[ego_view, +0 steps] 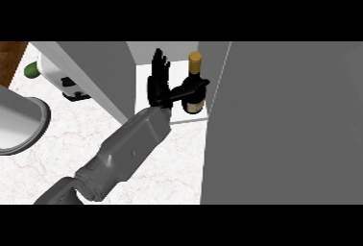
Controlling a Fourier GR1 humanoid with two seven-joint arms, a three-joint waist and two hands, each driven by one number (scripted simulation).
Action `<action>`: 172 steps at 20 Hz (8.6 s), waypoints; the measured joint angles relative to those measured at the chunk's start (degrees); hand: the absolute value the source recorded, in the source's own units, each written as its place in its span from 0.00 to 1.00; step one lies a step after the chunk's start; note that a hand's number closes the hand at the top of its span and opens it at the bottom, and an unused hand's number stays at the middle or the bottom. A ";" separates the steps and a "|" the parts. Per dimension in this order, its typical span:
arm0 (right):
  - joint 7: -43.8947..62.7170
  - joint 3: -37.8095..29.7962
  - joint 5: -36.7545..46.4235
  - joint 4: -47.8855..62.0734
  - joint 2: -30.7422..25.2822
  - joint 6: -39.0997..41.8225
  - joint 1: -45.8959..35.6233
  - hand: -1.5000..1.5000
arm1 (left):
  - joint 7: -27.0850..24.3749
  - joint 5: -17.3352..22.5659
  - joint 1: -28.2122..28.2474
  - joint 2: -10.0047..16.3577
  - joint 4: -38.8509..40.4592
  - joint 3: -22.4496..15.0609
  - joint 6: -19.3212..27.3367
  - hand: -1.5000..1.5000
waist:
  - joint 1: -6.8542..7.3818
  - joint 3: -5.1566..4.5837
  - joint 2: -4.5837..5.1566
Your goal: Pick up the wine, place it into the cabinet and close the cabinet
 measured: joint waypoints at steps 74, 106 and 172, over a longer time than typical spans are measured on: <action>5.08 2.03 -3.54 -6.43 -7.50 8.47 6.54 1.00 | 2.26 -28.53 46.92 36.72 -80.72 -8.46 -3.18 1.00 | 7.79 0.08 -2.11; 14.42 44.67 10.90 -3.10 -7.04 -30.61 -17.51 1.00 | -8.47 -15.53 81.39 65.99 -82.39 20.28 -35.63 0.00 | 10.30 -0.25 -2.63; -11.37 17.93 -30.43 87.38 1.62 18.75 -65.30 1.00 | 8.02 -18.44 88.73 59.23 -70.74 46.85 -55.70 0.00 | 10.81 -1.59 -3.04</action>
